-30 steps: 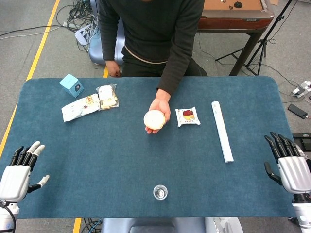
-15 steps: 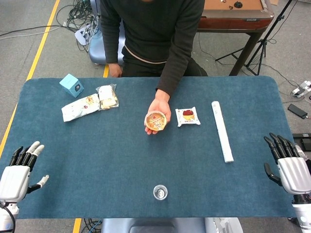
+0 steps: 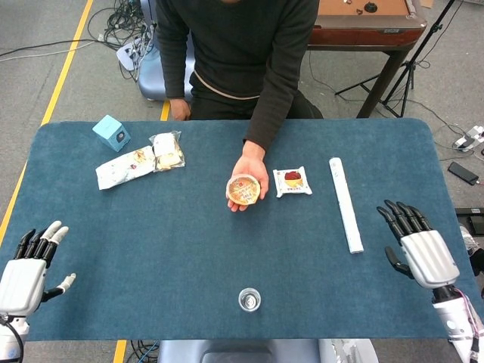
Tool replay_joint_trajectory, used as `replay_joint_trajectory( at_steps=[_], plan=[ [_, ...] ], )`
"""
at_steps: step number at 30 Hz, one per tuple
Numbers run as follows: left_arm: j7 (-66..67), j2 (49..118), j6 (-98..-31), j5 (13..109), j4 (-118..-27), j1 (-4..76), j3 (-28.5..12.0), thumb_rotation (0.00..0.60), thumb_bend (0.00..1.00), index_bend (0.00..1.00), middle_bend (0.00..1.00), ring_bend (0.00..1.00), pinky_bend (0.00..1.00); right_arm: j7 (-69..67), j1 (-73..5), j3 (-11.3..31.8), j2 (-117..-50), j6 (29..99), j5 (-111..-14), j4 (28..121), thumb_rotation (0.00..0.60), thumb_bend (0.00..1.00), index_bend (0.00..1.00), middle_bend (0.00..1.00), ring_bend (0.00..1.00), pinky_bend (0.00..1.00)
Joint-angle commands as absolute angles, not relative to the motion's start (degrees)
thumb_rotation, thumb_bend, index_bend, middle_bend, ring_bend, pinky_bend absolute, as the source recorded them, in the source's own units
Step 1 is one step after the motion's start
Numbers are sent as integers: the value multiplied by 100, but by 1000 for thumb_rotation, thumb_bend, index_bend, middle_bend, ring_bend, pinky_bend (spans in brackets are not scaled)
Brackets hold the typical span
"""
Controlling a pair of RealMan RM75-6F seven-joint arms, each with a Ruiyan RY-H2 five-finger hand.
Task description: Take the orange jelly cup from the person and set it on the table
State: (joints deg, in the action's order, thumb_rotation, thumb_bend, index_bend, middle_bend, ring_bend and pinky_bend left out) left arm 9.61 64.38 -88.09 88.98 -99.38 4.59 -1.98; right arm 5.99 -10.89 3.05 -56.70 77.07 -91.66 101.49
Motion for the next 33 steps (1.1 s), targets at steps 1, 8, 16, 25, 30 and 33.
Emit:
replay_joint_trajectory(
  at_steps=[1,8,16,25,30,33],
  plan=[
    [954,6432,-8824,8892,-9929,441,-189,600,210,108,70,93,32,825,-1544,481,-5575,7152,-9106,10443,600,411,0,18,0,107],
    [940,6411,-8856,8899,-9932,408,-175,600,210,108,70,93,32,1169,-2429,883,-5747,6111,-8662,10718,600,293,0,10,0,107],
    [912,6403,-8914,8904,-9909,352,-154,600,210,108,70,93,32,1543,-3607,1371,-6288,4819,-7578,10520,600,219,0,0,0,107],
    [833,6418,-8936,8838,-9815,301,-159,600,210,108,70,93,32,2104,-4704,1603,-7178,4155,-6465,9820,600,215,0,0,0,107],
    [791,6401,-8956,8801,-9788,276,-173,600,210,108,70,93,32,2349,-5224,1640,-7620,3964,-5942,9349,600,215,0,0,0,107],
    [779,6385,-8975,8795,-9779,253,-167,600,210,108,70,93,32,2466,-5519,1625,-7867,3854,-5614,9020,600,215,0,0,0,107]
  ],
)
